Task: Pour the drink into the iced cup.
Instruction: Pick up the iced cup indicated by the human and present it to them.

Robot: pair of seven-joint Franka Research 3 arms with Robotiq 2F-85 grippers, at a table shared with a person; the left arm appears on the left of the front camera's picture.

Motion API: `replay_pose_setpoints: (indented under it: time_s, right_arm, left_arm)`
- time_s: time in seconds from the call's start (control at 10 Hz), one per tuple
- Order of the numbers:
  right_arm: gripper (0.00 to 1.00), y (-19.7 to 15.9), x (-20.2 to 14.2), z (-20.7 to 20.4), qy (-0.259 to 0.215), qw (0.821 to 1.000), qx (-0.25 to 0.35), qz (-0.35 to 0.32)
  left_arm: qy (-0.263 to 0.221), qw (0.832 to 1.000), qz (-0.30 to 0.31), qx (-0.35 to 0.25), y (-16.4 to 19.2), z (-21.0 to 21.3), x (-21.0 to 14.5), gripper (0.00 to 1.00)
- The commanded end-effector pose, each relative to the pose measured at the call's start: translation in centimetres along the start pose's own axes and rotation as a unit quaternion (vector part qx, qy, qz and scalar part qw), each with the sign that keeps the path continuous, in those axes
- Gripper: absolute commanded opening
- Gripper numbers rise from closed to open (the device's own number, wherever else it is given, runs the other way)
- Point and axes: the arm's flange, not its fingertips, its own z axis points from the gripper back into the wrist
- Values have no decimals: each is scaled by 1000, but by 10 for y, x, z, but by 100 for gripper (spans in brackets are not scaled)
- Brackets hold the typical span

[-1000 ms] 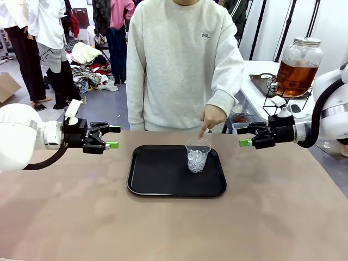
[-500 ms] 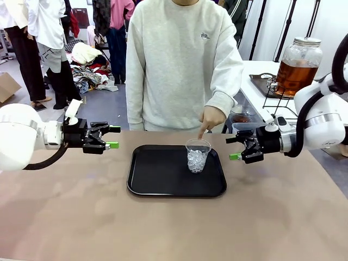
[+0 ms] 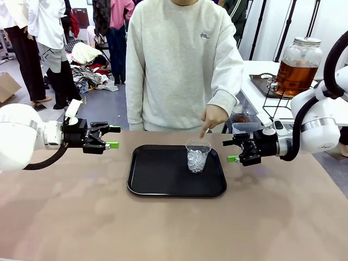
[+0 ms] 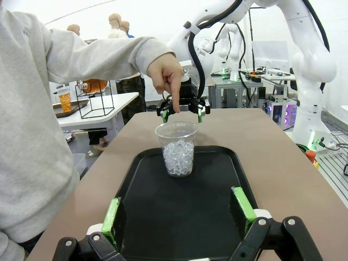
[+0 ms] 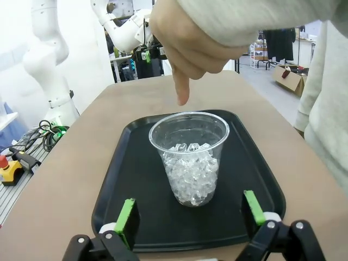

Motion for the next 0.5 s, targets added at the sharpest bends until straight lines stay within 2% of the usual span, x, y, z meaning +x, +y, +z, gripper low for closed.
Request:
replay_pose_setpoints:
  time_s: [0.0,0.4]
  right_arm:
    - [100,0,3,0,7,1000,-4,4]
    - [100,-3,-7,-15,-13,1000,-7,-8]
  left_arm:
    - [-4,1000,-2,3,0,-2,1,100]
    - [-4,1000,-2,3,0,-2,1,100]
